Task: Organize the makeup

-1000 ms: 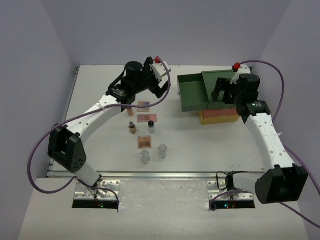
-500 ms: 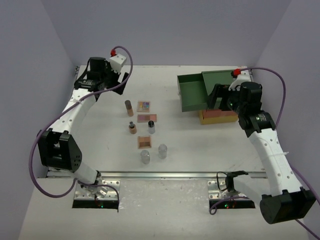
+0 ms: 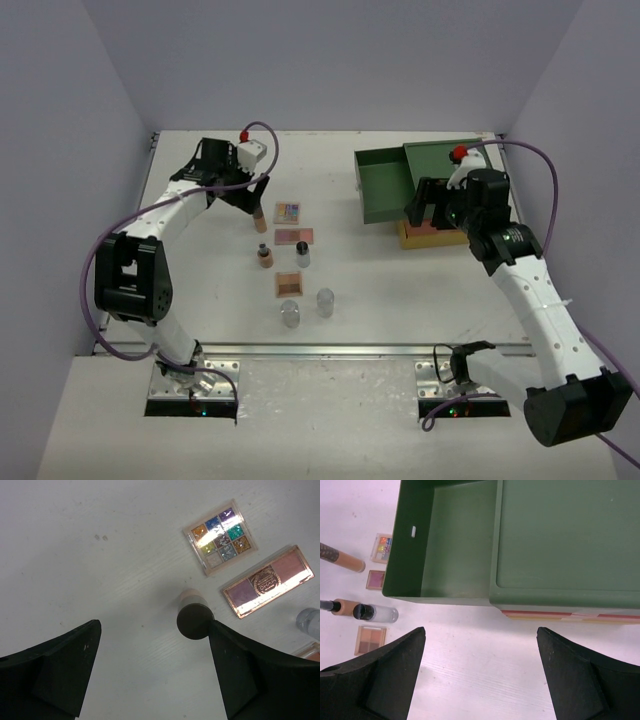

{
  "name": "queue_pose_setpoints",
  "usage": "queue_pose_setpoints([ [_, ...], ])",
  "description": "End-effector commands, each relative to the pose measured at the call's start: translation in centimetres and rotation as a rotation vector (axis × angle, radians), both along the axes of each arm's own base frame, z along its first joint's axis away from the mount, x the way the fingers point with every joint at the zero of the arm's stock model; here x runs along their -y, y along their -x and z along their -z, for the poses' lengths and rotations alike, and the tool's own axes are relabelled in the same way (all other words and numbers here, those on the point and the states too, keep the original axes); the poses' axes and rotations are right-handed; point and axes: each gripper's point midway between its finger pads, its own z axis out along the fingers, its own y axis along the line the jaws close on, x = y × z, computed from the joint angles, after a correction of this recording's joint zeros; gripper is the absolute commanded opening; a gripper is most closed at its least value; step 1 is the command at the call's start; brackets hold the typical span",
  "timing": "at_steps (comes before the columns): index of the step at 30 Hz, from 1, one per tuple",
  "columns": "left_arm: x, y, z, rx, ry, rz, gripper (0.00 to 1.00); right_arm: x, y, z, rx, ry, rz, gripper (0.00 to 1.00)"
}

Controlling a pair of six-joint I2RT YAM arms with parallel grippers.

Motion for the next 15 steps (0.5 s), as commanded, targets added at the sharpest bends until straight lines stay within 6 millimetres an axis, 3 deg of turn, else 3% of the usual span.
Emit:
queue_pose_setpoints([
  [1, 1.3, -0.2, -0.6, 0.035, 0.056, 0.036, 0.85, 0.3, -0.4, 0.9, 0.009, 0.037, 0.005, 0.92],
  [9, 2.6, 0.1, 2.5, -0.038, 0.07, 0.065, 0.77, 0.4, -0.5, 1.7, -0.006, 0.05, 0.005, 0.92],
  [15, 3.4, -0.1, 2.8, -0.027, 0.059, 0.085, 0.64, 0.6, -0.5, 2.0, -0.004, 0.056, 0.009, 0.93],
])
